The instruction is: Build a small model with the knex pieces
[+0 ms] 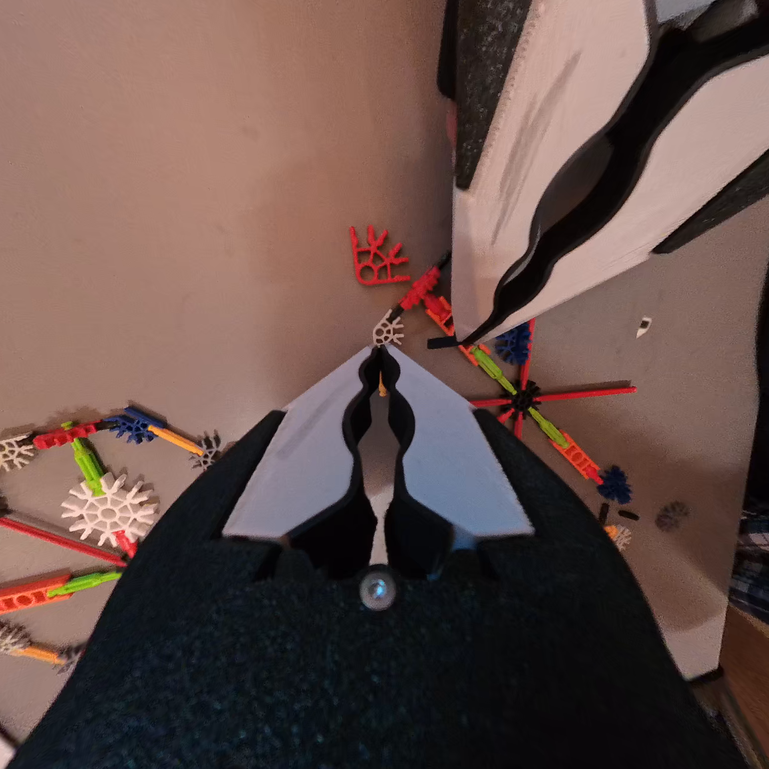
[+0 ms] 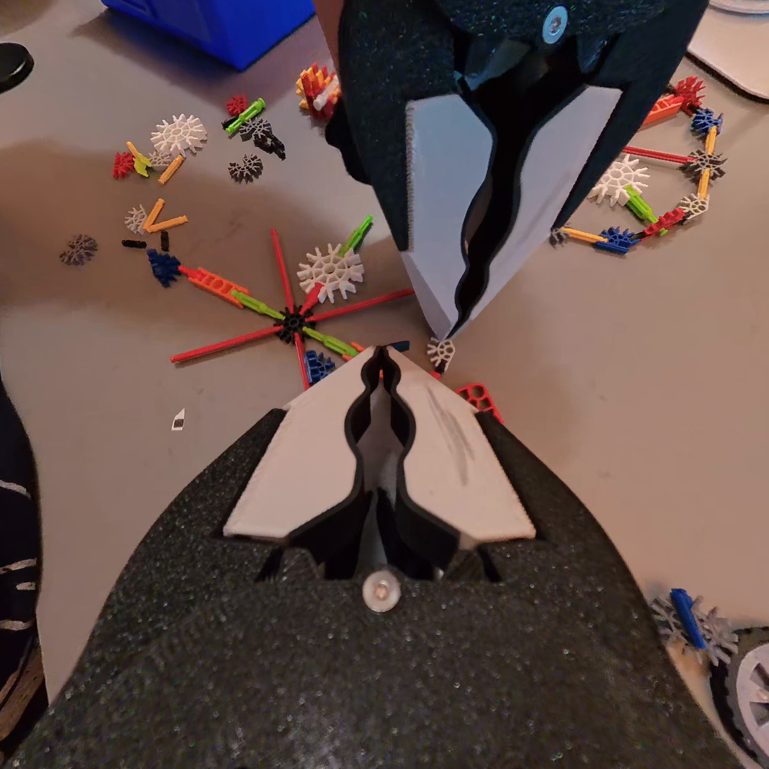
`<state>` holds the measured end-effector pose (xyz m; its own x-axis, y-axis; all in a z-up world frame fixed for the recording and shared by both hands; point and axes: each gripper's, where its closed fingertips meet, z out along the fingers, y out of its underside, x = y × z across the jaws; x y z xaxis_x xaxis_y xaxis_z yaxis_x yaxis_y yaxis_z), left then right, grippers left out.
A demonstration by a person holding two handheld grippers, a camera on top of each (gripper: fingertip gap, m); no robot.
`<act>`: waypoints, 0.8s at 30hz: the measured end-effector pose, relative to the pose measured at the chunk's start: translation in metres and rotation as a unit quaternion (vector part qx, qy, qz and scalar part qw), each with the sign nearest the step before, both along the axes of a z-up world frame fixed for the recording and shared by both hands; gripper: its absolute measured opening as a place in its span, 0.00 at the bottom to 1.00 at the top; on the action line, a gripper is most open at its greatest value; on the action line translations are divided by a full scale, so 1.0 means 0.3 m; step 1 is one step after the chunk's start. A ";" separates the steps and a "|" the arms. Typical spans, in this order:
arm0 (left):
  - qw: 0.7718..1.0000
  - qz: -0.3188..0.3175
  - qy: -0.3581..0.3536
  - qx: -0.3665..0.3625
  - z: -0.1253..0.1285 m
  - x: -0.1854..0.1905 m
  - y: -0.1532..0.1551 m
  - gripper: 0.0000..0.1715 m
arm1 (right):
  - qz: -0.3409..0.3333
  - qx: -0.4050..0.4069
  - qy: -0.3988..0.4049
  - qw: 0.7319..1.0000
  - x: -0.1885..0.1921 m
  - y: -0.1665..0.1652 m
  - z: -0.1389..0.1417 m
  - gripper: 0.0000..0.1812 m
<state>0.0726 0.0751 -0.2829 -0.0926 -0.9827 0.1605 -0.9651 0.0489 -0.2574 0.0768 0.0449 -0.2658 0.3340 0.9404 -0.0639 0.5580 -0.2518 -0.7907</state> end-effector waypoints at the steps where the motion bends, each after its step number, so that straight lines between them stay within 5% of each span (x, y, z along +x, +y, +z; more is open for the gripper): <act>1: 1.000 0.006 -0.006 -0.008 0.000 0.000 0.000 0.00 | 0.000 0.000 0.001 1.000 0.001 0.000 0.001 0.00; 10: 0.990 0.070 -0.110 -0.050 0.045 0.019 0.054 0.00 | 0.001 -0.004 0.012 1.000 0.001 -0.001 0.008 0.00; 24: 0.993 0.058 -0.101 -0.031 0.009 0.007 0.038 0.00 | 0.003 -0.009 0.023 1.000 -0.012 -0.005 0.013 0.00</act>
<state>0.0747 0.0865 -0.2802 -0.0159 -0.9773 0.2114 -0.8912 -0.0820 -0.4460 0.0732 0.0434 -0.2618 0.3238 0.9412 -0.0963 0.5224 -0.2627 -0.8113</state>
